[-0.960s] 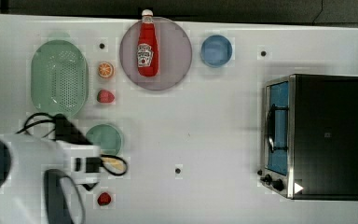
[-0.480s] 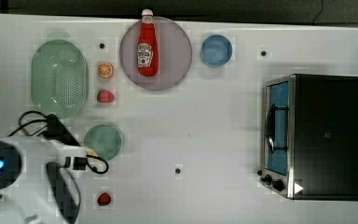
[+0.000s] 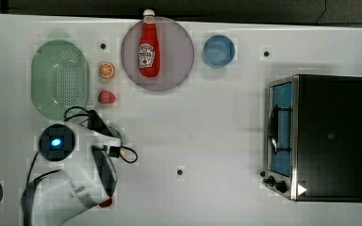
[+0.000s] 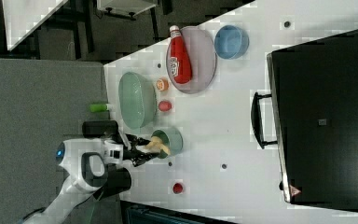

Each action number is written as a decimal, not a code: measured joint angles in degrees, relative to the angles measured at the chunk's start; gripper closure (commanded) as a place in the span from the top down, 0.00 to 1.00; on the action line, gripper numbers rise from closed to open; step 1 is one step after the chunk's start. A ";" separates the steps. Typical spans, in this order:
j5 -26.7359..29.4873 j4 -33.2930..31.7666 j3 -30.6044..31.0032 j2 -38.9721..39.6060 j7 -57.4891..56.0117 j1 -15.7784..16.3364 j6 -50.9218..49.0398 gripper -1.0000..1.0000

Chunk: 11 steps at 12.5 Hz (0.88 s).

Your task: Pick Banana and place it in mug.

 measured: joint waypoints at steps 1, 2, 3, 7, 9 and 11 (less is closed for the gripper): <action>0.12 -0.11 -0.60 1.28 0.00 0.00 0.48 0.81; -0.05 -0.90 -1.01 1.17 0.00 -0.11 1.01 0.92; -0.59 -0.78 -0.95 0.73 0.00 -0.35 1.34 1.00; 1.14 0.56 -0.71 -5.36 0.17 -0.38 -2.13 1.00; 1.69 2.13 -1.86 -12.81 0.14 -0.48 -9.96 1.00; 0.84 4.92 -3.97 -19.27 -0.11 -0.47 -18.13 1.00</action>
